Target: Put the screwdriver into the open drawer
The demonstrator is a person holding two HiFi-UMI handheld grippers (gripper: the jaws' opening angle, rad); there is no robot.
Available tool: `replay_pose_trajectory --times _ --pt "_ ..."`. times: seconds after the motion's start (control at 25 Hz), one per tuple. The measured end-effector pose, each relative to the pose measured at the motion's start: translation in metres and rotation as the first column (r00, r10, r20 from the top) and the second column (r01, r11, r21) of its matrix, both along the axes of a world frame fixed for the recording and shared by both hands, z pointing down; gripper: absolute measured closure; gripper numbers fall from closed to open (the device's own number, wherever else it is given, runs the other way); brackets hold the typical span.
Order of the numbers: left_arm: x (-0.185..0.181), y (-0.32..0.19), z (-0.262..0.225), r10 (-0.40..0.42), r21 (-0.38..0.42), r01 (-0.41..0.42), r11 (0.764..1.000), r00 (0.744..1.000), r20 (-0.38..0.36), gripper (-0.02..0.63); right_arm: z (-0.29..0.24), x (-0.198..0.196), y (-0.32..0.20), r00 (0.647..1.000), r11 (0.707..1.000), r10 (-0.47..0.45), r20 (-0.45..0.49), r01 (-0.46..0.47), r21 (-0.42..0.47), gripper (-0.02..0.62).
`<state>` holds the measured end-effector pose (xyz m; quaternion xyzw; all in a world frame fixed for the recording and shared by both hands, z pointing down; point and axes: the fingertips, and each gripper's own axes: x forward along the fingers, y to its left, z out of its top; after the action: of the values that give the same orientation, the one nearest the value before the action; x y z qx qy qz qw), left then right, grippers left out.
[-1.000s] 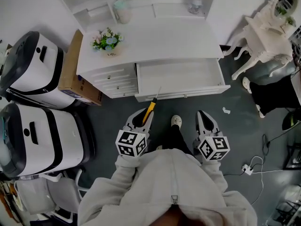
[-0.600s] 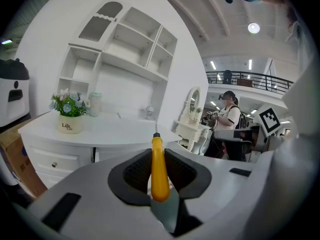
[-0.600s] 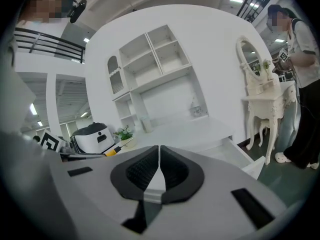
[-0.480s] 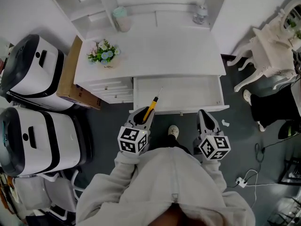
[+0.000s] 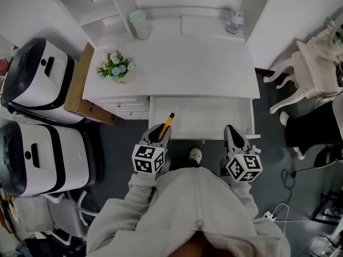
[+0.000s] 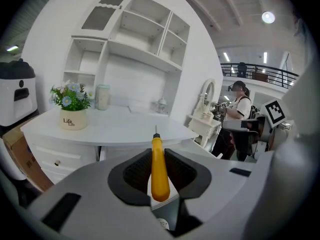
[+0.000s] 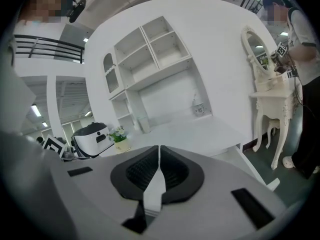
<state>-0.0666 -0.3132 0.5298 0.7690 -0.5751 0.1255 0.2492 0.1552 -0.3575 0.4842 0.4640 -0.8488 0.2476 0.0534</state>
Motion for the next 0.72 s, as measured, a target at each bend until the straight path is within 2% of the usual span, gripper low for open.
replay_pose_trajectory --times 0.48,0.72 --pt "0.001 -0.024 0.024 -0.085 -0.014 0.085 0.996 0.996 -0.007 0.520 0.013 0.004 -0.042 0.997 0.997 -0.076 0.004 0.076 0.007 0.561" --pt "-0.008 -0.021 0.043 -0.108 -0.063 0.108 0.992 0.994 0.002 0.520 0.020 -0.007 -0.040 0.992 0.992 -0.122 0.002 0.122 -0.009 0.561"
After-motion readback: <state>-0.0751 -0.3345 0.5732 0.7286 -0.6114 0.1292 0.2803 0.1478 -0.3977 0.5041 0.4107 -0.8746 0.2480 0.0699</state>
